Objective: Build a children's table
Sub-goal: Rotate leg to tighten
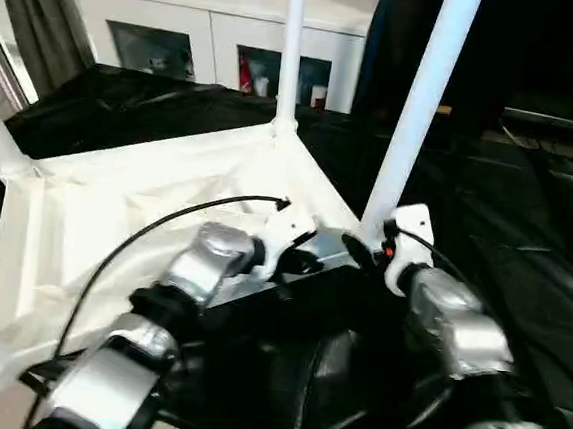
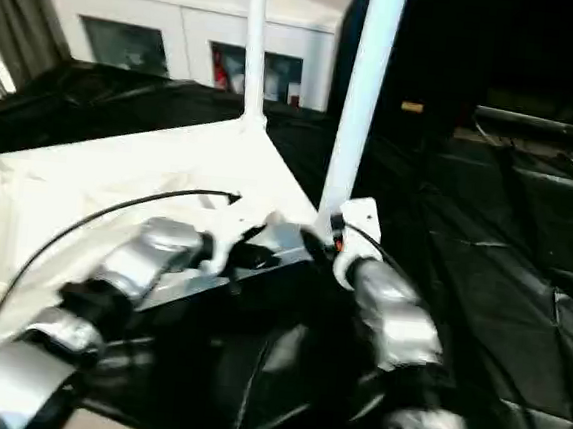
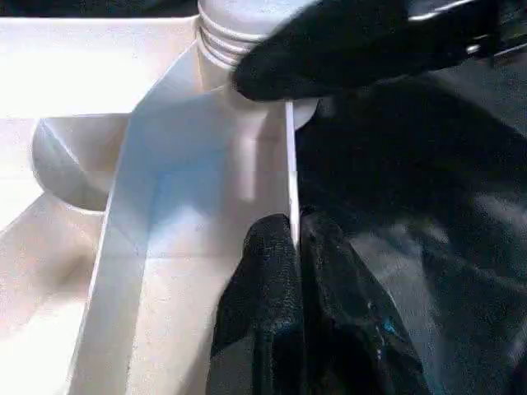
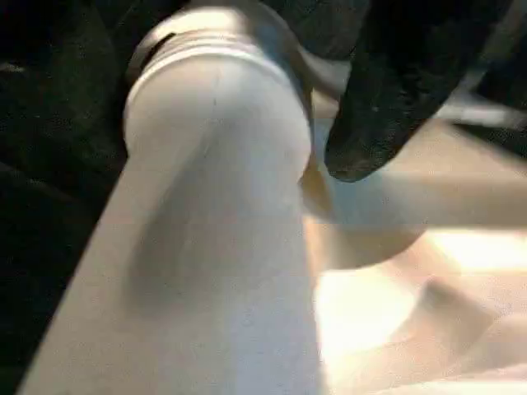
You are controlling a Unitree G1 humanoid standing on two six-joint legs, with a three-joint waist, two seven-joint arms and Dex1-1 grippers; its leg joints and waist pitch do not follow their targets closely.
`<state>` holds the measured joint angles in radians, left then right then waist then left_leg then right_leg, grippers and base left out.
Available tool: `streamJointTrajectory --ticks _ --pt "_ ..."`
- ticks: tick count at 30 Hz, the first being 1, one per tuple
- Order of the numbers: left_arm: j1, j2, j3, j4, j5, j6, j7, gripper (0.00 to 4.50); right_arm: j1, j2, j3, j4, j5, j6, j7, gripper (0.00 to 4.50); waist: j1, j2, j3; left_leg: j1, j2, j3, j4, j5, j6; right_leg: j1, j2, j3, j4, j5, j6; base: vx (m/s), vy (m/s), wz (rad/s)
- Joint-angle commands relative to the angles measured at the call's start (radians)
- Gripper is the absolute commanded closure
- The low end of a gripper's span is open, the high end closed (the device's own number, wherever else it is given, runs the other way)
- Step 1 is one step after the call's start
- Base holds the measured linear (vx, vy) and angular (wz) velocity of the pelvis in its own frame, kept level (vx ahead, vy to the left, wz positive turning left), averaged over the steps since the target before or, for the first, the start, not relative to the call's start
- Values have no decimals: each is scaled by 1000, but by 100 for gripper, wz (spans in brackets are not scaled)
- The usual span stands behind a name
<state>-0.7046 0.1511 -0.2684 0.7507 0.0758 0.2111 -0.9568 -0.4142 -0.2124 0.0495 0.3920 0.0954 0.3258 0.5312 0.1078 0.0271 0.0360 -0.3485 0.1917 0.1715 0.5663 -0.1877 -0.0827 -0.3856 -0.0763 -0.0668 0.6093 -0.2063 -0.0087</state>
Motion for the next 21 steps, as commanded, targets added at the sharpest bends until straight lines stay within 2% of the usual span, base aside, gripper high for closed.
streamJointTrajectory --ticks 1,3,4,5,6,11,13,14,15,17,21 --pt "33 17 -49 -22 -6 -6 -100 450 29 -23 122 -104 71 16 198 73 7 -13 -49 -8 33 -10 -59 -142 65 51 -73 46 -79 -124 -193 0 0 0" --pt "45 49 -55 -45 -17 -13 -164 450 48 -69 132 -150 99 23 282 73 12 -11 -48 -10 36 -11 -59 -144 79 56 -72 48 -77 -108 -195 0 0 0" --pt "59 79 -65 -69 -27 -28 -228 450 63 -110 142 -179 115 21 346 73 12 -5 -49 -8 38 -9 -57 -145 80 50 -73 48 -75 -95 -202 0 0 0" --pt "64 91 -69 -78 -30 -34 -252 450 68 -126 146 -190 121 20 371 73 13 -7 -50 -8 39 -12 -58 -146 80 53 -74 46 -75 -95 -207 0 0 0" --pt "78 115 -76 -105 -47 -37 -311 450 78 -156 152 -200 119 13 420 73 14 -3 -48 -9 39 -9 -56 -140 84 50 -71 46 -71 -82 -216 0 0 0" --pt "108 156 -88 -186 -85 -3 -405 450 91 -208 162 -225 122 39 504 73 22 -1 -48 -4 44 -7 -57 -163 71 46 -73 47 -70 -99 -239 0 0 0" --pt "117 166 -90 -207 -92 8 -423 450 95 -224 169 -235 128 45 523 73 23 -2 -47 -4 44 -8 -59 -167 64 47 -72 47 -71 -109 -236 0 0 0" --pt "120 169 -91 -213 -94 8 -430 450 97 -229 171 -239 131 47 528 87 22 -10 -47 -3 43 -7 -59 -167 64 48 -73 47 -72 -113 -234 0 0 0" --pt "125 176 -90 -218 -96 6 -438 450 100 -239 177 -248 137 52 543 87 24 -14 -47 -4 42 -7 -58 -164 63 49 -74 48 -72 -126 -229 0 0 0" --pt "130 182 -85 -216 -95 2 -438 450 102 -245 185 -255 137 57 556 99 26 -11 -47 -3 42 -7 -57 -150 65 47 -74 48 -72 -132 -223 0 0 0" --pt "143 189 -76 -228 -96 8 -432 450 103 -244 189 -257 130 62 562 142 30 -15 -48 -4 42 -7 -56 -134 66 47 -74 49 -69 -123 -219 0 0 0"
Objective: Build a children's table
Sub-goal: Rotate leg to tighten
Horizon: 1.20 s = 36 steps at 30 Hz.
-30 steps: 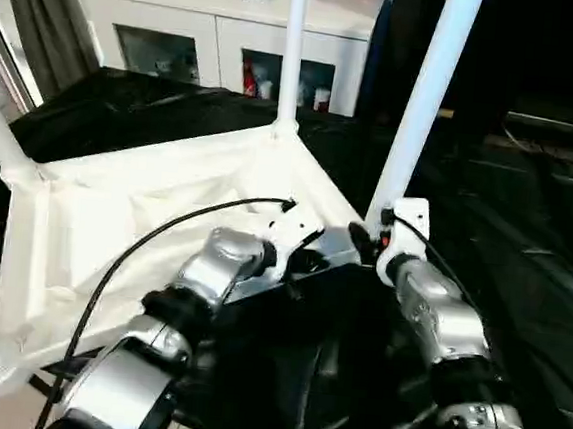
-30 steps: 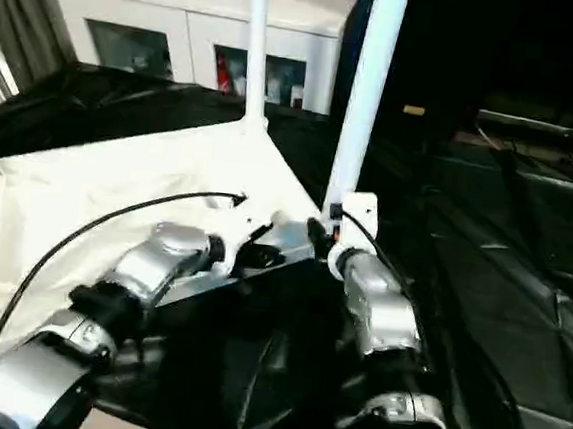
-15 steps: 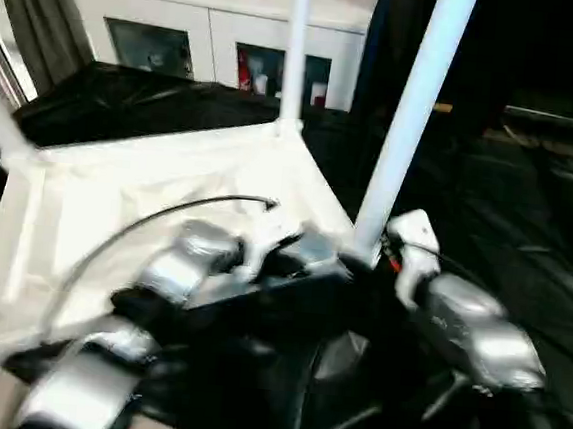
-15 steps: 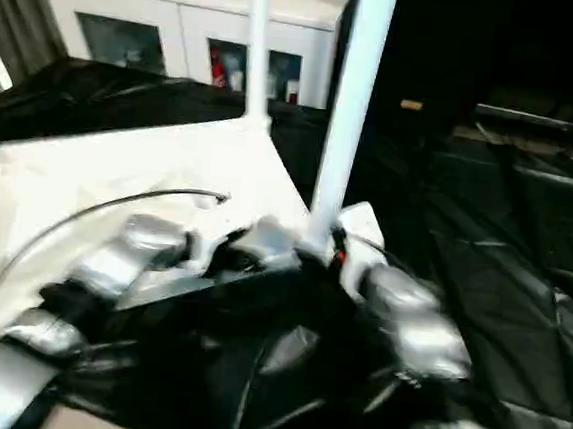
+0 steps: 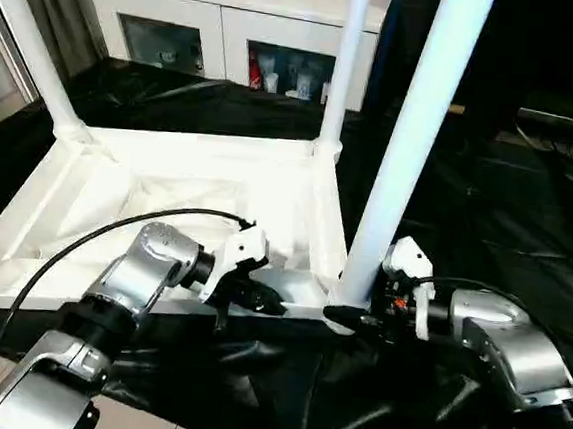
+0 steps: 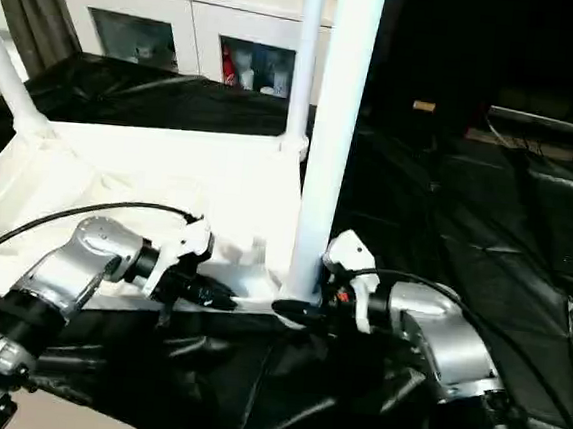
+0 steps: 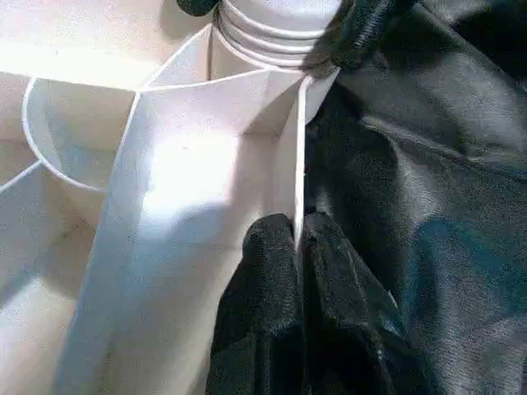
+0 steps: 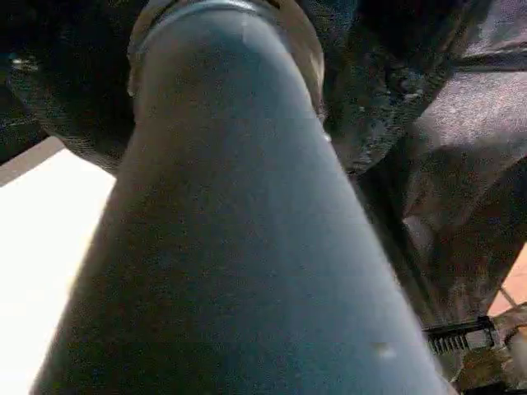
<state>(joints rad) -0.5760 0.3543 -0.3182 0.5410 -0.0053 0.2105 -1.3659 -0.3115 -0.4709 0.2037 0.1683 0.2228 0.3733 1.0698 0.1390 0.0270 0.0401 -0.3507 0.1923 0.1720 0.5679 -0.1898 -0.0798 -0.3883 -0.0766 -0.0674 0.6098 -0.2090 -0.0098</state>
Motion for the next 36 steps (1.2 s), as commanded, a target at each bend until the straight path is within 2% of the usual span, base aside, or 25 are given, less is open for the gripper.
streamJointTrajectory --ticks 1,4,6,7,11,14,16,17,18,19,23,24,25,26,27,28,31,32,36 --pt "17 -13 -25 -24 -17 14 -21 450 -1 15 33 -33 5 17 27 142 -1 -15 -52 -3 41 -7 -57 -130 63 49 -73 49 -70 -121 -216 0 0 0" --pt "18 -11 -23 -31 -21 20 -17 450 -4 17 34 -29 5 18 30 171 0 -14 -52 -3 40 -7 -57 -130 62 49 -73 48 -70 -126 -213 0 0 0" --pt "16 -12 -21 -32 -22 22 -10 450 -9 20 37 -18 5 14 28 176 0 -16 -52 -3 39 -7 -57 -128 62 49 -73 48 -71 -131 -210 0 0 0" --pt "14 -14 -18 -31 -21 21 -2 450 -11 24 36 -10 10 13 24 178 0 -21 -52 -4 39 -7 -57 -126 63 50 -73 48 -71 -131 -209 0 0 0" --pt "12 -25 -6 -27 -18 21 29 450 -11 49 19 8 21 23 -5 181 2 -20 -51 -4 39 -7 -57 -126 63 48 -74 48 -71 -150 -204 0 0 0" --pt "-24 -75 27 30 20 35 189 450 -26 133 -32 96 -19 32 -190 182 -1 -21 -48 -2 37 -9 -62 -155 42 45 -76 48 -79 -209 -196 0 0 0" --pt "-54 -114 39 84 44 23 291 450 -39 186 -61 155 -43 44 -318 182 -4 -23 -47 0 37 -11 -66 -168 17 46 -77 47 -83 -260 -175 0 0 0" --pt "-54 -114 39 84 44 23 291 450 -39 186 -61 155 -43 44 -318 182 -6 -23 -46 0 35 -11 -66 -171 15 43 -75 48 -85 -265 -172 0 0 0" --pt "-84 -161 45 134 60 14 382 450 -48 248 -91 197 -65 58 -454 182 -8 -22 -47 4 35 -10 -66 -186 8 41 -76 50 -88 -277 -166 0 0 0" --pt "-94 -179 46 149 63 16 408 450 -50 273 -104 207 -71 65 -507 183 -11 -22 -45 6 35 -10 -68 -197 -1 39 -76 51 -90 -287 -162 0 0 0" --pt "-129 -260 45 210 77 29 521 450 -70 372 -161 250 -89 71 -714 183 -15 -22 -48 8 35 -11 -69 -196 -9 39 -76 54 -91 -282 -147 0 0 0" --pt "-148 -316 40 250 91 29 591 450 -95 438 -197 284 -95 54 -831 183 -17 -20 -46 11 35 -10 -70 -205 -14 34 -74 55 -93 -277 -148 0 0 0" --pt "-152 -336 36 255 92 33 600 450 -106 456 -192 292 -96 47 -834 183 -16 -20 -49 14 35 -11 -70 -209 -20 35 -75 54 -92 -275 -149 0 0 0" --pt "-153 -340 36 258 92 33 602 450 -109 459 -191 294 -97 46 -835 183 -16 -13 -50 14 35 -11 -70 -210 -19 36 -75 55 -91 -263 -151 0 0 0" --pt "-157 -349 36 264 92 33 605 450 -114 467 -188 299 -98 42 -835 183 -18 -18 -49 8 34 -11 -69 -205 -8 40 -71 55 -89 -216 -153 0 0 0" --pt "-159 -358 35 268 92 28 605 450 -121 469 -170 299 -110 32 -824 183 -18 -12 -49 6 33 -12 -70 -204 -6 42 -71 54 -87 -211 -153 0 0 0" --pt "-163 -351 33 273 91 9 575 450 -122 461 -156 270 -108 14 -771 183 -18 -9 -51 2 30 -11 -67 -194 7 46 -72 54 -87 -183 -152 0 0 0" --pt "-165 -348 33 279 92 0 570 450 -122 461 -161 264 -99 15 -763 127 -17 -9 -52 1 31 -12 -67 -191 8 48 -73 53 -86 -182 -152 0 0 0" --pt "-158 -312 30 272 87 -35 500 450 -108 416 -150 220 -78 29 -670 96 -14 -8 -52 -1 32 -12 -67 -187 21 50 -73 53 -87 -177 -152 0 0 0"
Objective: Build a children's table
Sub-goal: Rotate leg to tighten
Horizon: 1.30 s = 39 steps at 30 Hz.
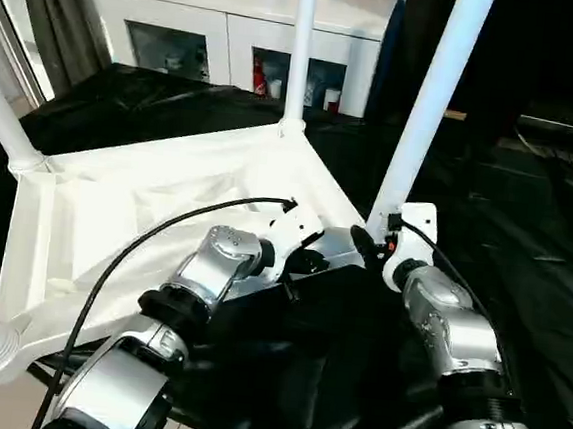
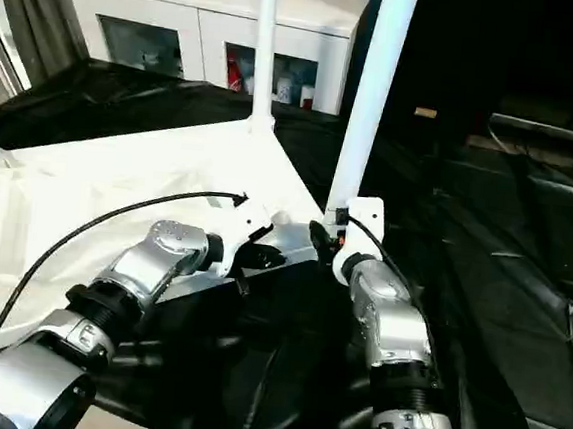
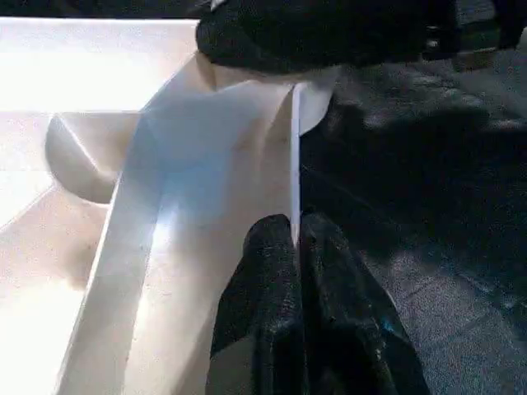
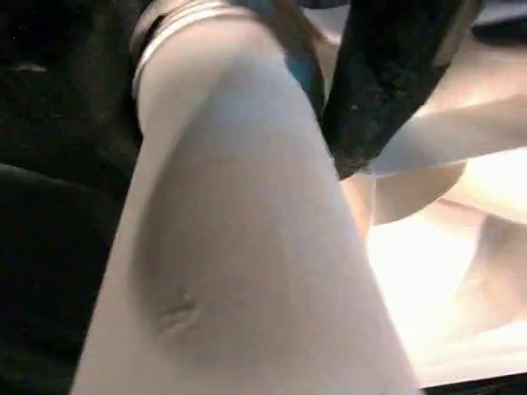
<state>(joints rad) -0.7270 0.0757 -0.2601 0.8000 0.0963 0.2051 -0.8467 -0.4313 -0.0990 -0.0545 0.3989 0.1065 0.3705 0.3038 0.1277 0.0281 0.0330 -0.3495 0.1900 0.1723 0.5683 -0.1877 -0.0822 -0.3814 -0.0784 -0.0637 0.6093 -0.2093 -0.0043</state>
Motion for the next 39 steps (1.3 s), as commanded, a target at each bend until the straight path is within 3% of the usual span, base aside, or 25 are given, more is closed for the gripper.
streamJointTrajectory --ticks 1,2,5,6,7,8,10,12,13,16,17,18,22,24,29,31,35,39 --pt "-7 -31 -28 12 -15 -31 -22 450 12 41 109 -12 39 32 101 84 -3 -8 -46 -3 35 -13 -68 -178 25 43 -72 49 -83 -157 -163 0 0 0" --pt "4 -2 -29 -8 -25 -47 -84 450 27 -14 124 -50 54 33 197 75 -2 -13 -46 -3 34 -13 -67 -174 28 44 -71 48 -83 -153 -165 0 0 0" --pt "34 50 -36 -62 -51 -47 -199 450 61 -114 161 -129 84 27 368 75 4 -10 -47 -7 36 -13 -62 -144 55 51 -72 48 -76 -90 -175 0 0 0" --pt "53 79 -42 -93 -68 -61 -270 450 85 -176 189 -182 100 25 477 75 4 -11 -50 -9 37 -13 -58 -125 65 54 -72 47 -69 -43 -188 0 0 0" --pt "53 79 -42 -93 -68 -61 -270 450 85 -176 189 -182 100 25 477 75 5 -12 -50 -11 36 -11 -55 -104 80 55 -71 46 -65 -1 -200 0 0 0" --pt "77 122 -60 -133 -80 -69 -358 450 127 -282 245 -264 116 33 635 75 5 -13 -49 -13 37 -11 -55 -100 86 56 -70 45 -65 6 -203 0 0 0" --pt "87 143 -73 -147 -75 -70 -389 450 145 -332 266 -293 116 35 702 75 14 -18 -47 -12 40 -7 -51 -96 111 52 -71 44 -64 -1 -206 0 0 0" --pt "91 155 -76 -155 -72 -69 -403 450 142 -347 264 -290 114 31 721 75 19 -15 -46 -5 43 -7 -54 -119 98 45 -73 42 -69 -70 -214 0 0 0" --pt "92 158 -76 -157 -72 -68 -406 450 142 -349 263 -288 114 31 723 75 20 -16 -44 -5 44 -7 -57 -136 85 45 -75 43 -71 -113 -216 0 0 0" --pt "116 192 -72 -213 -90 -41 -448 450 120 -355 251 -264 125 31 750 75 22 -18 -45 -2 49 -10 -59 -140 70 43 -77 46 -68 -122 -223 0 0 0" --pt "122 198 -71 -225 -93 -36 -456 450 117 -357 252 -263 127 32 754 75 21 -25 -44 -4 48 -9 -59 -135 71 44 -75 45 -67 -110 -224 0 0 0" --pt "138 217 -74 -252 -99 -27 -475 450 110 -362 259 -263 140 39 765 75 22 -20 -47 -3 47 -10 -58 -118 72 44 -75 44 -61 -82 -229 0 0 0" --pt "153 232 -65 -263 -97 -25 -473 450 110 -354 279 -252 123 37 780 100 20 -27 -46 -7 43 -8 -53 -82 86 46 -73 44 -57 -32 -235 0 0 0" --pt "158 235 -63 -267 -97 -24 -471 450 114 -350 282 -251 119 36 783 117 20 -33 -46 -8 42 -7 -53 -79 89 47 -74 43 -58 -37 -232 0 0 0" --pt "170 243 -58 -294 -105 -4 -459 450 116 -344 286 -242 121 39 786 146 20 -33 -43 -6 43 -8 -56 -92 80 44 -75 44 -61 -93 -220 0 0 0" --pt "169 239 -54 -300 -107 2 -444 450 116 -343 289 -226 118 29 784 158 20 -38 -43 -5 43 -7 -56 -91 78 44 -75 44 -61 -94 -219 0 0 0" --pt "167 234 -47 -300 -108 5 -428 450 117 -336 290 -217 109 29 768 175 21 -35 -44 -6 41 -7 -54 -82 80 45 -75 45 -59 -79 -219 0 0 0" --pt "122 170 -17 -224 -74 18 -262 450 104 -214 209 -113 37 30 456 180 12 -24 -39 -2 38 -9 -62 -137 36 41 -75 44 -72 -173 -204 0 0 0"
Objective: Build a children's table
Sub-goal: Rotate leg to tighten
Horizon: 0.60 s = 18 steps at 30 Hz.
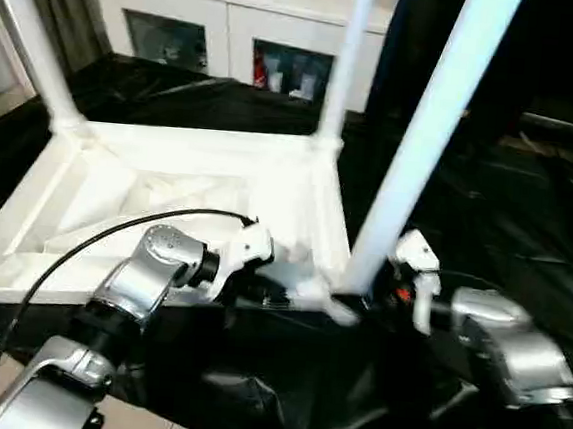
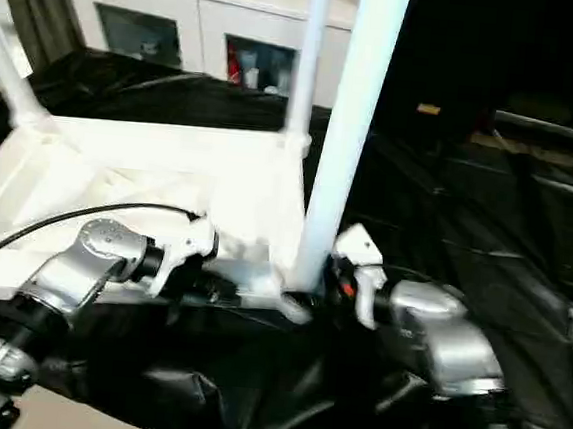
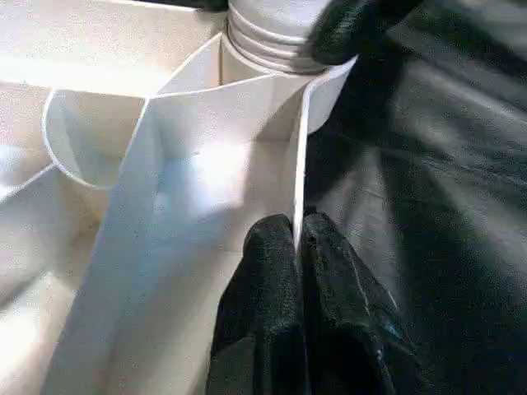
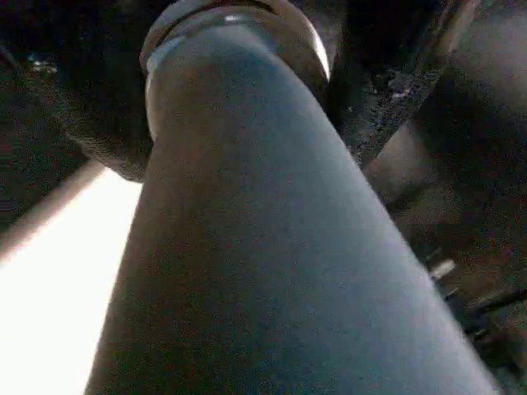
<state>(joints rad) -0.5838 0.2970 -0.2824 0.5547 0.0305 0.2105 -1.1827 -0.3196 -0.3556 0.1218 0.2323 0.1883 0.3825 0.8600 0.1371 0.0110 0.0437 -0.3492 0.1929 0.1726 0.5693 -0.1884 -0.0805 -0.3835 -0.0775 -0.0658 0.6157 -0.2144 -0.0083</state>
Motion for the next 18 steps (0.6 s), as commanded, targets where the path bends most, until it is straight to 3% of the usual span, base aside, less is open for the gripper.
streamJointTrajectory --ticks 1,2,3,4,5,6,7,9,11,12,16,17,18 --pt "-28 -60 8 33 -4 15 95 450 -12 59 19 68 -46 25 -138 180 -1 -7 -49 1 34 -11 -66 -168 17 42 -76 46 -85 -223 -189 0 0 0" --pt "-29 -62 9 35 -4 15 98 450 -12 62 16 70 -46 27 -145 181 -3 -9 -49 0 34 -12 -68 -175 10 44 -76 47 -86 -237 -183 0 0 0" --pt "-48 -85 16 68 5 14 152 450 -24 100 -15 102 -44 37 -223 181 -5 11 -51 2 35 -14 -68 -185 2 40 -77 49 -85 -240 -180 0 0 0" --pt "-60 -100 22 90 11 14 187 450 -31 125 -34 122 -41 43 -272 181 -9 -3 -50 5 36 -12 -68 -196 -2 40 -73 49 -89 -224 -178 0 0 0" --pt "-91 -142 35 143 21 25 279 450 -53 186 -86 168 -43 56 -417 181 -10 10 -50 4 33 -13 -67 -198 -5 39 -73 51 -87 -219 -181 0 0 0" --pt "-117 -181 43 186 29 30 351 450 -72 239 -127 204 -49 61 -540 182 -18 9 -50 7 32 -10 -68 -210 -18 33 -72 52 -91 -228 -181 0 0 0" --pt "-135 -216 47 217 35 29 403 450 -85 279 -146 228 -60 59 -623 182 -20 14 -55 7 30 -16 -69 -208 -32 40 -73 48 -89 -238 -175 0 0 0" --pt "-147 -247 45 239 41 23 434 450 -95 313 -146 241 -74 49 -673 182 -19 12 -57 10 30 -11 -65 -195 -25 37 -70 52 -90 -185 -181 0 0 0" --pt "-156 -272 38 254 47 16 452 450 -104 341 -136 252 -88 36 -703 182 -22 16 -58 2 29 -12 -64 -178 -13 42 -67 51 -85 -130 -184 0 0 0" --pt "-161 -297 29 256 44 9 445 450 -109 357 -96 243 -108 12 -687 182 -22 21 -59 0 26 -12 -63 -174 -3 44 -67 49 -85 -120 -180 0 0 0" --pt "-163 -297 24 263 43 -16 416 450 -103 361 -103 215 -93 -7 -652 182 -17 19 -58 -4 28 -13 -66 -189 17 46 -71 49 -92 -185 -157 0 0 0" --pt "-164 -296 23 266 43 -22 409 450 -102 362 -110 211 -85 -7 -648 147 -17 21 -58 -3 28 -14 -67 -190 18 45 -70 49 -92 -187 -155 0 0 0" --pt "-157 -281 20 255 38 -31 375 450 -98 346 -108 195 -69 -17 -600 113 -16 14 -58 -4 29 -13 -67 -186 20 45 -70 49 -92 -183 -153 0 0 0"
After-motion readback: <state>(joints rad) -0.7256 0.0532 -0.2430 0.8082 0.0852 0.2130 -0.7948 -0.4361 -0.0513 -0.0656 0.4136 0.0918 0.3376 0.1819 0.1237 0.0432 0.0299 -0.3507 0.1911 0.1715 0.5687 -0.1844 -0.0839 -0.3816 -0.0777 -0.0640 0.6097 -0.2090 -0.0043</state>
